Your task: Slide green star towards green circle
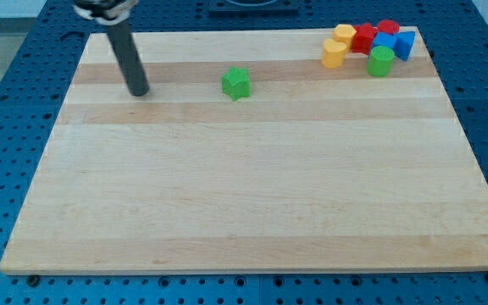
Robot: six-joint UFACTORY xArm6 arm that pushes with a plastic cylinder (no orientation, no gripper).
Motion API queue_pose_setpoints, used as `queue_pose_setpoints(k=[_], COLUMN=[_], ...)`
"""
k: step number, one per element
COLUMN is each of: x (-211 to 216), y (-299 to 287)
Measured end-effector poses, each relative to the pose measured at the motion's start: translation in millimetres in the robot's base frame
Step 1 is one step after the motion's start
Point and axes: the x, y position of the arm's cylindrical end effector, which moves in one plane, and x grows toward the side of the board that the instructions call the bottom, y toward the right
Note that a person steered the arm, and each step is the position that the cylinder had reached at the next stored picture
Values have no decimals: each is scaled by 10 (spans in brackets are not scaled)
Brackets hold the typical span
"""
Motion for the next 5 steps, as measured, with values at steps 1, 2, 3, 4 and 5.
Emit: queue_pose_setpoints(k=[1, 2, 3, 4, 5], x=[0, -33, -34, -35, 63], y=[747, 1555, 2191, 2504, 2208])
